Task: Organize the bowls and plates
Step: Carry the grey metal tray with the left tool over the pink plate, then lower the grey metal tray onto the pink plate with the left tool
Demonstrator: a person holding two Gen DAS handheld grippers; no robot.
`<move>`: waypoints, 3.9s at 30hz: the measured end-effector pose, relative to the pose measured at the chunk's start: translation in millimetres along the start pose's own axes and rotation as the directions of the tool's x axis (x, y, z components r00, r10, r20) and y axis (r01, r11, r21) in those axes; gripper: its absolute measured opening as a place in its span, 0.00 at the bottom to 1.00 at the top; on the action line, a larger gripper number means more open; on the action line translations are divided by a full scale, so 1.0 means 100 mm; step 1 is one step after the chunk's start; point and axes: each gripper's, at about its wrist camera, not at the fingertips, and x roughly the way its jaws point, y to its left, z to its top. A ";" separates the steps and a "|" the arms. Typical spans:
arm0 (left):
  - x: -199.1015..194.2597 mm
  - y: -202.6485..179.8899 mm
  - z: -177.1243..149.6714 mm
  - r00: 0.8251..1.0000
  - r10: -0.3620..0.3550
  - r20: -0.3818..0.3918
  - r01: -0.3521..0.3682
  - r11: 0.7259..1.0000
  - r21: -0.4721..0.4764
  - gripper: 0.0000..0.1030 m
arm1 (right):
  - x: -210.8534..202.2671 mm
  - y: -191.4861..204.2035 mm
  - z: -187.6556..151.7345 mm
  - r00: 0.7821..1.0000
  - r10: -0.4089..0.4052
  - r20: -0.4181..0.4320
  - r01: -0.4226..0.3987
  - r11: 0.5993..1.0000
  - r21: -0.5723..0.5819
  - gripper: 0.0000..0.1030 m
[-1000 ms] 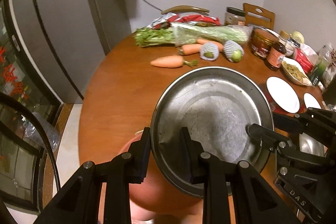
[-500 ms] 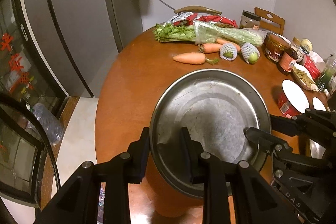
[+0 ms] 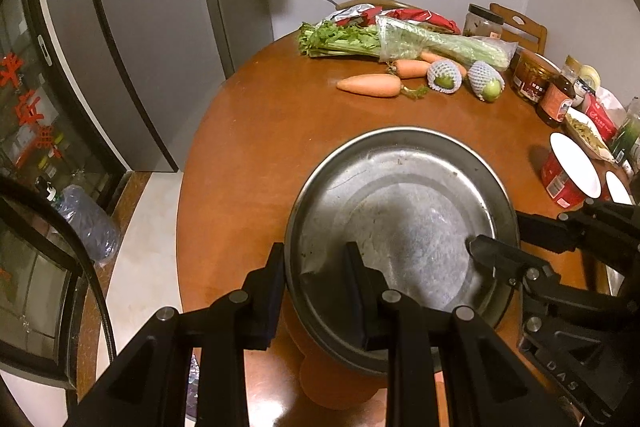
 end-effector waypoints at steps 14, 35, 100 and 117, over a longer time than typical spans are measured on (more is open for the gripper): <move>0.08 -0.04 -0.08 0.999 0.032 -0.010 -0.031 0.999 0.018 0.27 | 0.13 0.04 -0.04 1.000 -0.011 -0.020 0.010 1.000 -0.026 0.25; 0.14 -0.05 -0.15 0.999 0.036 -0.026 -0.035 0.999 0.024 0.27 | 0.22 0.01 -0.08 0.999 -0.011 -0.036 0.010 1.000 -0.024 0.25; 0.25 0.31 -0.28 0.995 -0.074 -0.060 0.066 0.989 -0.131 0.54 | 0.16 -0.24 -0.26 0.999 0.023 -0.045 -0.016 0.989 0.149 0.40; 0.37 0.12 -0.31 0.985 -0.143 -0.093 0.131 0.984 -0.124 0.54 | 0.28 -0.14 -0.32 0.991 0.121 -0.052 -0.112 0.981 0.156 0.41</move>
